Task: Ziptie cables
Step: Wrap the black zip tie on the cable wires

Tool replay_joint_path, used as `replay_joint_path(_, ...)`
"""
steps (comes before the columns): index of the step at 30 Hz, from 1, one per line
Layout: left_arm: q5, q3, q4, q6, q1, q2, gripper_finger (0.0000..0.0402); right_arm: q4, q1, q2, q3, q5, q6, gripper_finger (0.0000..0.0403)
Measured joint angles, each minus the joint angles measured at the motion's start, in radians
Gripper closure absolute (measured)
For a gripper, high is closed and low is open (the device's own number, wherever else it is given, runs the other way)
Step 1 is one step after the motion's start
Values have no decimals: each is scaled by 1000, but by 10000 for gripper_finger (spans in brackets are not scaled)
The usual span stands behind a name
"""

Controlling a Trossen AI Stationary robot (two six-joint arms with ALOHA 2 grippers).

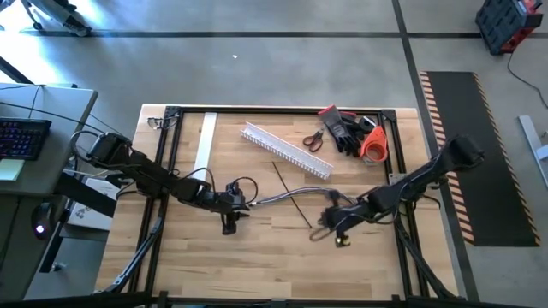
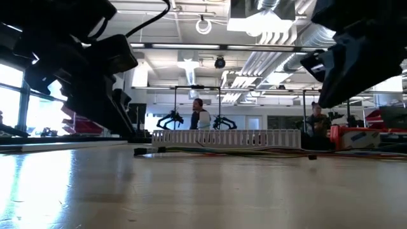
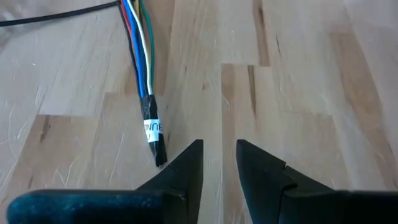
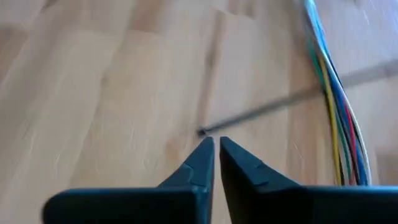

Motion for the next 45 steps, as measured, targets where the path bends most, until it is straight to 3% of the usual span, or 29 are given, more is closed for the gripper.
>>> replay_joint_path(5,-16,0,1,2,0,0,324,16,15,89,0,33,-360,312)
replay_joint_path(9,-19,0,3,18,0,0,324,69,15,181,1,120,-609,262)
replay_joint_path(15,-22,0,4,18,0,0,324,215,5,308,5,175,-821,251)
replay_joint_path(24,-23,0,46,26,1,0,324,391,-40,368,5,149,-848,295)
replay_joint_path(35,-23,-1,87,35,1,0,324,468,-108,374,3,1,-849,368)
replay_joint_path(40,-23,0,88,35,1,0,324,524,-110,373,3,-38,-878,360)
replay_joint_path(45,-23,-1,90,35,1,0,324,513,-108,373,3,-48,-991,306)
